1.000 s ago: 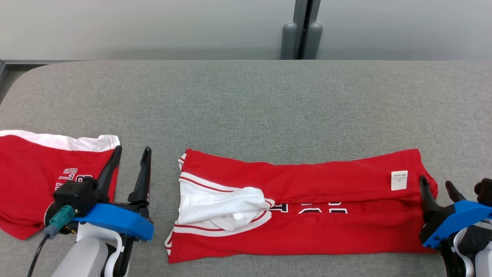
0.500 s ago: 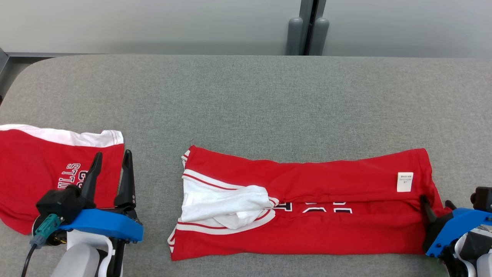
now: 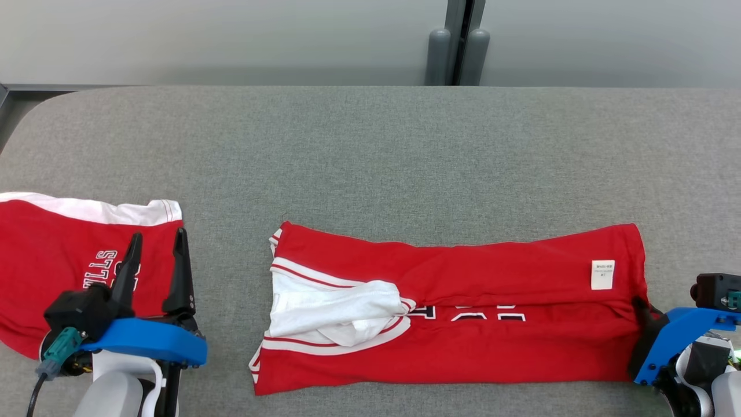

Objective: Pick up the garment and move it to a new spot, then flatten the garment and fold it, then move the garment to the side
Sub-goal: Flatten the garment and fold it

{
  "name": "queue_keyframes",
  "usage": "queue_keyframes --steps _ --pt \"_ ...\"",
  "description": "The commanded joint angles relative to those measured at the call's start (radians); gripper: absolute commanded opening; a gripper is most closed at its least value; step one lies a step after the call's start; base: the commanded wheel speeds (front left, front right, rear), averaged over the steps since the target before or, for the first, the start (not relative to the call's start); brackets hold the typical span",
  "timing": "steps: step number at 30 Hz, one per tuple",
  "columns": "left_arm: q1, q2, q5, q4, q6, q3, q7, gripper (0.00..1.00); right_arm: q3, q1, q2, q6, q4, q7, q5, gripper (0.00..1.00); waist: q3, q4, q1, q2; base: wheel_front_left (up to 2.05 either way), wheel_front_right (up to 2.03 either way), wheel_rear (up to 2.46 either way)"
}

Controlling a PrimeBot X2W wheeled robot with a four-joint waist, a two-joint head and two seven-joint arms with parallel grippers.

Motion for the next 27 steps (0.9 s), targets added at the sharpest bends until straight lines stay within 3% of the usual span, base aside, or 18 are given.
queue_keyframes --steps 1,8,16,21,27 --pt "0.014 -0.002 0.008 0.003 -0.007 0.007 -0.005 1.00 -0.006 0.013 -0.011 0.000 -0.007 -0.010 0.006 0.00 -0.010 -0.007 -0.0001 0.0000 0.00 0.00 0.00" --pt "0.033 -0.010 0.017 0.008 -0.013 0.025 -0.005 1.00 -0.059 0.036 -0.045 0.000 -0.055 -0.019 -0.005 0.00 -0.033 -0.022 -0.0001 0.0000 0.00 0.00 0.00" --pt "0.056 -0.024 0.030 0.002 -0.015 0.040 -0.005 1.00 -0.202 0.063 -0.074 0.000 -0.135 -0.029 -0.043 0.00 -0.051 -0.037 -0.0001 0.0000 0.00 0.00 0.00" --pt "0.062 -0.031 0.038 0.000 -0.016 0.038 -0.005 1.00 -0.252 0.074 -0.065 0.000 -0.189 -0.032 -0.068 0.00 -0.061 -0.040 -0.0001 0.0000 0.00 0.00 0.00" --pt "0.064 -0.035 0.044 -0.004 -0.014 0.033 -0.005 1.00 -0.220 0.100 -0.009 0.000 -0.279 -0.018 -0.064 0.00 -0.067 -0.040 -0.0001 0.0000 0.00 0.00 0.00"
